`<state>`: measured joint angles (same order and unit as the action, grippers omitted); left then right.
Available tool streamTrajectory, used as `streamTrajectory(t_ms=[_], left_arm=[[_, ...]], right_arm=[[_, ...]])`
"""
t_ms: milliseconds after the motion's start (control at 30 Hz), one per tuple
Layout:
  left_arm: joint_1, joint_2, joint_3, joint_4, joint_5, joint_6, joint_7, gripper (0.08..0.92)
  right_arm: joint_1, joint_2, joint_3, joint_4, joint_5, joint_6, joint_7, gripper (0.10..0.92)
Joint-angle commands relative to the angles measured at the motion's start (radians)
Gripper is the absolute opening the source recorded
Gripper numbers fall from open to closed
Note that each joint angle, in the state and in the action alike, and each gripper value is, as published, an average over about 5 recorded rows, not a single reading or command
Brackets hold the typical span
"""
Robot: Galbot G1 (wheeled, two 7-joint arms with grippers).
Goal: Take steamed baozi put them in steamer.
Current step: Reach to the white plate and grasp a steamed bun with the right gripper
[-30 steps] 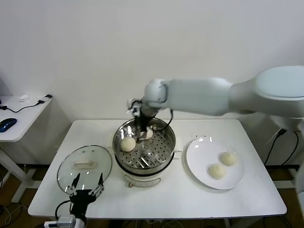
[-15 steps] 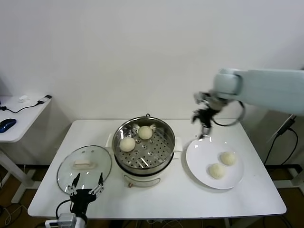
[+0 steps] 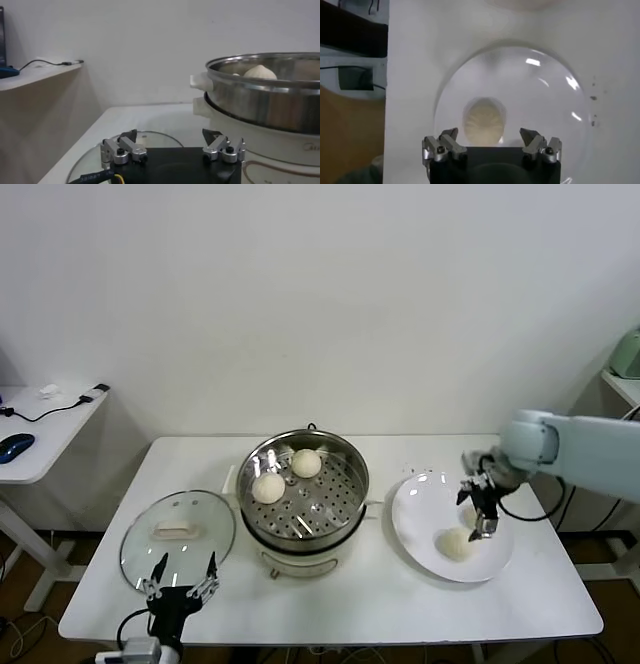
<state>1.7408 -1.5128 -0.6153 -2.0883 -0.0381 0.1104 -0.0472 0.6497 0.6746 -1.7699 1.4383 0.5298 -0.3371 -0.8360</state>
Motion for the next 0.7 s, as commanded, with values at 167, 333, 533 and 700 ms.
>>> streamTrajectory(t_ms=[167,333,533,700], left_arm=[[0.006,0.004,0.001,0.008,0.0,-0.007,-0.002,0.823],[0.006,0.003,0.004,0.01,0.001,-0.008,-0.002,0.823],[0.006,0.004,0.007,0.01,0.004,-0.008,-0.002,0.823],[0.006,0.003,0.007,0.01,0.004,-0.008,-0.002,0.823]], right_arm=[[-0.247,-0.015,0.165,-0.063,-0.094,-0.052,0.077,0.823],[-0.255,0.006,0.174,-0.08,-0.097,-0.053,0.088,0.823],[-0.262,0.028,0.185,-0.093,-0.097,-0.049,0.083,0.819],[-0.255,0.034,0.174,-0.096,-0.118,-0.05,0.073,0.767]])
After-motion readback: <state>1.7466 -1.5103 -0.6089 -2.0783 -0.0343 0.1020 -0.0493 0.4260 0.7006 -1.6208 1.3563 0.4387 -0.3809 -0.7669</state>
